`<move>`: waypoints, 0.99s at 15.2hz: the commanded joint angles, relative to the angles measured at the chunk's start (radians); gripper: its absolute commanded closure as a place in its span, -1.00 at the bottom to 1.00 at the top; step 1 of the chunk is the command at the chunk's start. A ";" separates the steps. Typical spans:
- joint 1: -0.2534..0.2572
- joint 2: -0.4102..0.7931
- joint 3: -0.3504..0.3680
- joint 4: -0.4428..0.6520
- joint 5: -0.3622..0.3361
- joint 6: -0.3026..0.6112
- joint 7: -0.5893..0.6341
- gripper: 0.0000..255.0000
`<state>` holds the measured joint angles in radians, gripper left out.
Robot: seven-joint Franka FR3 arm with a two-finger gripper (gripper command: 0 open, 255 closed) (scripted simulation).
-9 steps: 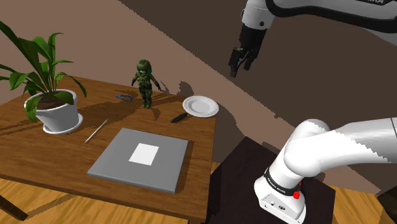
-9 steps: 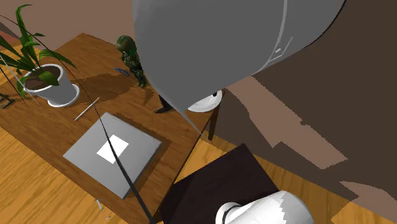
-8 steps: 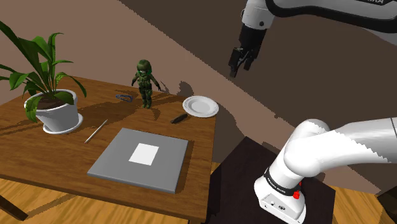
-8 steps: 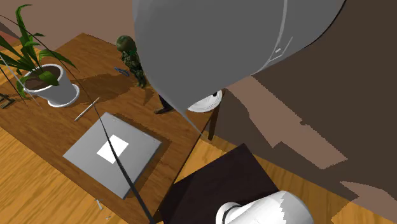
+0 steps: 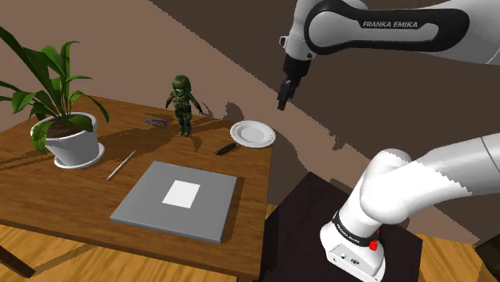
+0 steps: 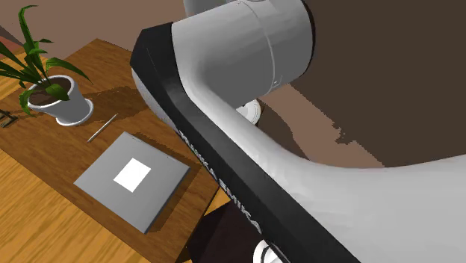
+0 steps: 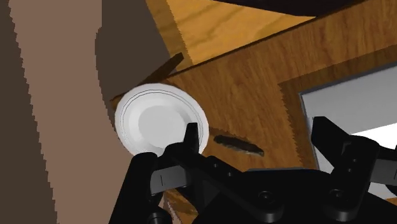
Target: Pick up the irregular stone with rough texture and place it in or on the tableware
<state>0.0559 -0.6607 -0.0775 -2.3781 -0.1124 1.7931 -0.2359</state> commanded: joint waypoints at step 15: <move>0.168 0.503 -0.175 0.022 0.010 0.509 -0.696 -1.00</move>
<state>0.2154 -0.1967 -0.2433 -2.3692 -0.1115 2.2743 -0.8762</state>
